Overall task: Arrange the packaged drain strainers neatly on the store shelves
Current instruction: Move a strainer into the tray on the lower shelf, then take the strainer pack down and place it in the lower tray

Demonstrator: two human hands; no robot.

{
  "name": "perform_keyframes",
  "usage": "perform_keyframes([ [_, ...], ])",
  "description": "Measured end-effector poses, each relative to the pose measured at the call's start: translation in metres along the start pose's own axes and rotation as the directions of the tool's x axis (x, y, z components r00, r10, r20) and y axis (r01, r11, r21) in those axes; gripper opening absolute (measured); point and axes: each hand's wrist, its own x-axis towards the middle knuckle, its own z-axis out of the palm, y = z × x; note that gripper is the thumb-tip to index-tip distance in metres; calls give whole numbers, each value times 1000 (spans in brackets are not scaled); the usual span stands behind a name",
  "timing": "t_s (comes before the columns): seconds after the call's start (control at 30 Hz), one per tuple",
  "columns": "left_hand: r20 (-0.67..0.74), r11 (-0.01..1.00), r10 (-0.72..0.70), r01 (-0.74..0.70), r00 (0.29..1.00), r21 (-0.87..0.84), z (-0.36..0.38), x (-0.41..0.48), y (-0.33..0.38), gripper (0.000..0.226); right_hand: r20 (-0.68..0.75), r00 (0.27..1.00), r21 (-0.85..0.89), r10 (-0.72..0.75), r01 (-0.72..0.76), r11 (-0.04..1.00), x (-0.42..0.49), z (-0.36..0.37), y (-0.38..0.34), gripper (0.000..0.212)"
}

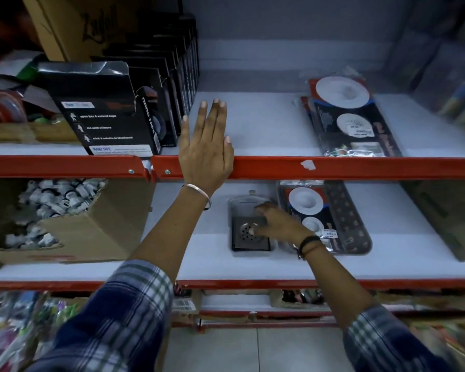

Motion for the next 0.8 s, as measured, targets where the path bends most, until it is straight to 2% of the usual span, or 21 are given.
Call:
perform_keyframes([
  [0.13,61,1000,9,-9,998,-4,-12,-1,8,56,-99,991,140,-85,99,985,-70,-65,-23,51],
  [0.3,85,984,40,-25,996,-174,-28,7,61,59,-308,946,235,-105,182,955,-109,-141,-14,43],
  [0.43,61,937,63,-38,996,-347,-34,30,124,59,-506,861,142,-53,144,979,-108,-193,13,41],
  [0.53,111,910,49,1,993,-414,-30,46,171,60,-620,784,53,-20,68,996,-97,-225,45,40],
  [0.63,275,902,-65,174,959,-394,-13,53,198,68,-621,779,34,83,-80,996,-79,-240,79,52],
  [0.7,416,904,-164,305,894,-299,0,54,208,74,-554,810,70,193,-185,980,-67,-245,97,59],
  [0.8,487,916,-246,365,838,-166,12,52,217,68,-455,858,153,237,-187,970,-57,-243,104,48],
])
